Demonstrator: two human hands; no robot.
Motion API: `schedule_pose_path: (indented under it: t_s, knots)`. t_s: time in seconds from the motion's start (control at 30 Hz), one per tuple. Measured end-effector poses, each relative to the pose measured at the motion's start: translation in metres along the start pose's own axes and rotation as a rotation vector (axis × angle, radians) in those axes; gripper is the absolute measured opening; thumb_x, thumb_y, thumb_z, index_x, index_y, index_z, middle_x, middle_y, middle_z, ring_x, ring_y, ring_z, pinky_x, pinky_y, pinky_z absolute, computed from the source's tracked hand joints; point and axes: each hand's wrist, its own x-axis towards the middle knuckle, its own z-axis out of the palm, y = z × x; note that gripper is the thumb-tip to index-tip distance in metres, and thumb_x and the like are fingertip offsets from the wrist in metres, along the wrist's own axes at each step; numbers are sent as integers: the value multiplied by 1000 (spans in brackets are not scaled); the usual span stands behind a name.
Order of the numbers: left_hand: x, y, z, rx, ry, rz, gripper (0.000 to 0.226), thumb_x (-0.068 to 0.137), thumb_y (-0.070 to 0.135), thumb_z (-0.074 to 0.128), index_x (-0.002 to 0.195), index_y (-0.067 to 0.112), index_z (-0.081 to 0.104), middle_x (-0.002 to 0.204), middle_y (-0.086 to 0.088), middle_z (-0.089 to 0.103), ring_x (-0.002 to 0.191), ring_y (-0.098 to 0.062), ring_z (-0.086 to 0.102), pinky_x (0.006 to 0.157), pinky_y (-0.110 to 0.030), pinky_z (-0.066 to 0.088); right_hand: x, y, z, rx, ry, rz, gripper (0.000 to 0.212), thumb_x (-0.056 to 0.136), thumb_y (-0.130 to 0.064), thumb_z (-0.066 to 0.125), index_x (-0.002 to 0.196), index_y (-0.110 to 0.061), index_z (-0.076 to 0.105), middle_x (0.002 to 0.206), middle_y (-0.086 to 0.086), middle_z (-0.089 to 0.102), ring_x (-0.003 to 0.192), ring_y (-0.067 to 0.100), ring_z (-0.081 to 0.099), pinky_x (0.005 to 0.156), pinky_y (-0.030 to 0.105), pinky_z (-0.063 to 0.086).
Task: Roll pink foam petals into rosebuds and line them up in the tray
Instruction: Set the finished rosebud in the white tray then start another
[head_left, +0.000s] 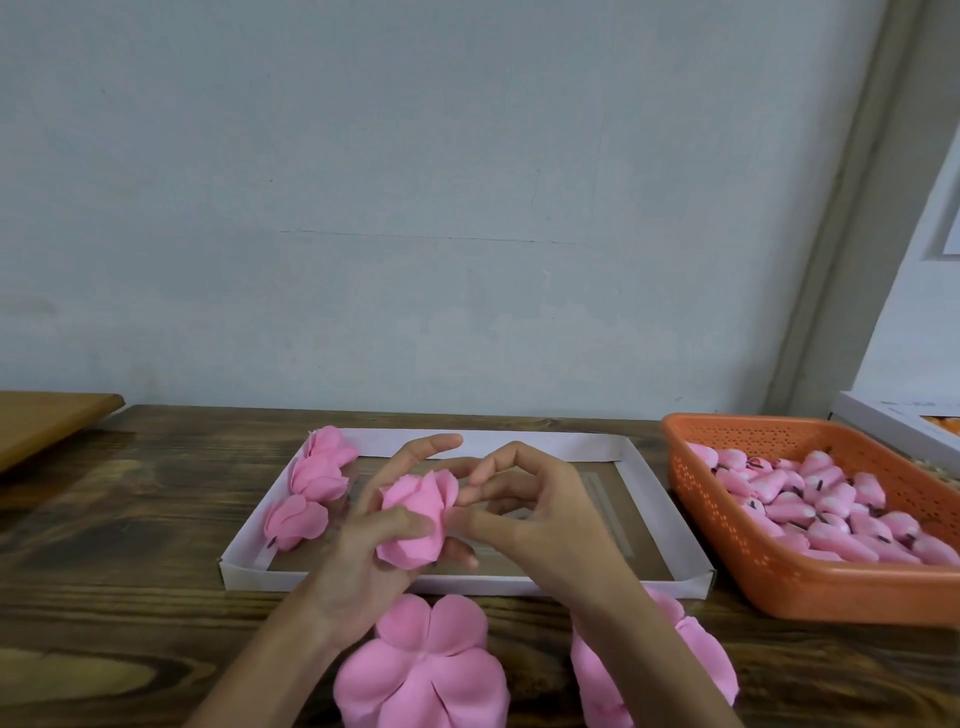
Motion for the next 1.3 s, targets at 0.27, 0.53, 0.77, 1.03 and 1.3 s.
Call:
schedule_pose_path:
  t_s: [0.27, 0.53, 0.77, 1.03, 1.3]
  knots:
    - [1, 2, -1, -63, -70, -19, 81, 64, 4, 55, 145, 3, 51, 142, -46, 38, 111, -48, 56, 78, -51, 58, 0, 1, -1, 34, 22, 0, 25, 79, 6, 81, 85, -9, 62, 90, 0, 81, 83, 14, 76, 71, 19, 54]
    - [3, -5, -11, -103, -88, -16, 82, 68, 2, 54, 150, 6, 46, 131, -30, 58, 115, -43, 61, 89, -52, 56, 2, 2, -1, 26, 10, 18, 15, 87, -2, 75, 84, -12, 64, 92, 7, 81, 82, 14, 75, 68, 21, 51]
    - [5, -4, -9, -120, -88, -20, 82, 69, 1, 51, 151, 3, 43, 141, -34, 48, 121, -47, 57, 90, -52, 54, 1, 1, 0, 100, -7, 33, 22, 80, 2, 83, 87, -6, 63, 88, 4, 81, 81, 14, 76, 68, 21, 56]
    - [6, -4, -8, -131, -93, -20, 81, 70, -1, 50, 150, 3, 44, 138, -37, 53, 118, -48, 60, 88, -52, 56, 1, 1, 0, 63, 1, 29, 25, 77, 8, 82, 87, -2, 62, 90, 3, 81, 82, 19, 76, 75, 28, 59]
    - [3, -3, -7, -96, -86, -18, 85, 66, -1, 53, 150, 6, 46, 136, -39, 47, 123, -50, 46, 100, -53, 51, -3, 3, 7, -20, 25, -88, 17, 80, 11, 71, 79, -1, 59, 73, -16, 71, 63, 2, 61, 55, 12, 49]
